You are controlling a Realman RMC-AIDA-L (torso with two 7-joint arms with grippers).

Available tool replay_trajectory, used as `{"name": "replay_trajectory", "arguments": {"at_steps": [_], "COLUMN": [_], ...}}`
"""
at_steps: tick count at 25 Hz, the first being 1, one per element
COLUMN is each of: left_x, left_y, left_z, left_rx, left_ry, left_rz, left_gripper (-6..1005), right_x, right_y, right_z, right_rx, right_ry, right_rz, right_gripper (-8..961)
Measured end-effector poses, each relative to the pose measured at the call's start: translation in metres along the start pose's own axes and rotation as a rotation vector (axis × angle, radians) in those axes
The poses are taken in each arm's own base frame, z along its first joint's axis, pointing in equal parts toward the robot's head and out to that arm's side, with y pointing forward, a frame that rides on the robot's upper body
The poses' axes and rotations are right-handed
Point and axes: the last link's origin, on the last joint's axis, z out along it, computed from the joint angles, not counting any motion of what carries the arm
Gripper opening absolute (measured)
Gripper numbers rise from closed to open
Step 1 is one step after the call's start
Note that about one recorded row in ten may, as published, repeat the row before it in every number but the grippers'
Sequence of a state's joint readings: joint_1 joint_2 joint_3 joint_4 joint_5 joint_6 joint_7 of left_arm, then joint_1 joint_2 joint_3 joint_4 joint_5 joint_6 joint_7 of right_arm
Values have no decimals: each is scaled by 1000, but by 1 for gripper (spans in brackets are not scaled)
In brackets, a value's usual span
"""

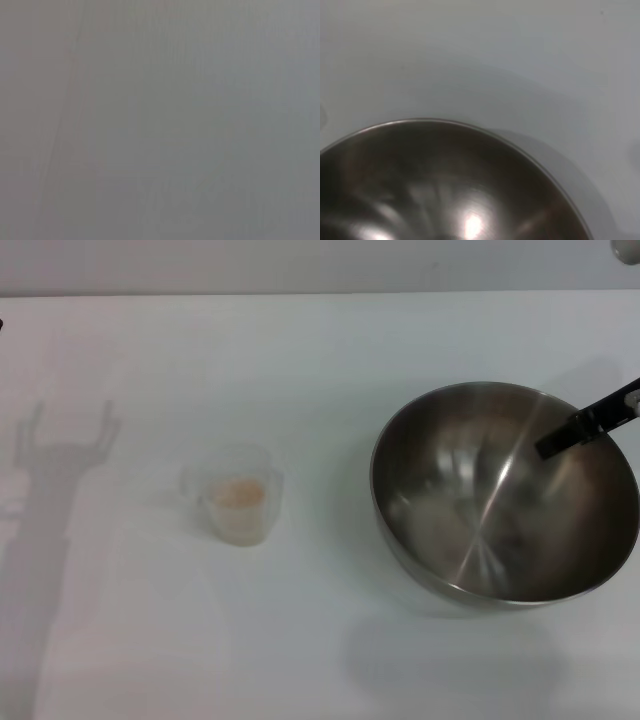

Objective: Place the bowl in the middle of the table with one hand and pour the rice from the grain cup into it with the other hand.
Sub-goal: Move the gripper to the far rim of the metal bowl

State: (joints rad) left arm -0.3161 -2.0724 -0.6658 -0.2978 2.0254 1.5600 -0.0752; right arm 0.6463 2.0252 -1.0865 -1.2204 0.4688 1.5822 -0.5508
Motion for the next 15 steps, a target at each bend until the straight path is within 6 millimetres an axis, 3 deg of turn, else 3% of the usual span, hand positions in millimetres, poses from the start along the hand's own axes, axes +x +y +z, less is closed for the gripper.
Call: {"name": "replay_trajectory", "arguments": {"at_steps": [11,15], "left_x": [0,1], "left_y": [1,1], "left_z": [-1,-1], "left_rx": [4,4], "left_ry": [2,4], "left_rz": [-6,-6], "left_gripper": [851,850], "right_x": [-2,-3], "right_y": [-6,-6], "right_z": [4,4], "right_rx": [-19,-18], "right_ry": [-32,-37], "right_rz": [35,33], "right_gripper": [217,149]}}
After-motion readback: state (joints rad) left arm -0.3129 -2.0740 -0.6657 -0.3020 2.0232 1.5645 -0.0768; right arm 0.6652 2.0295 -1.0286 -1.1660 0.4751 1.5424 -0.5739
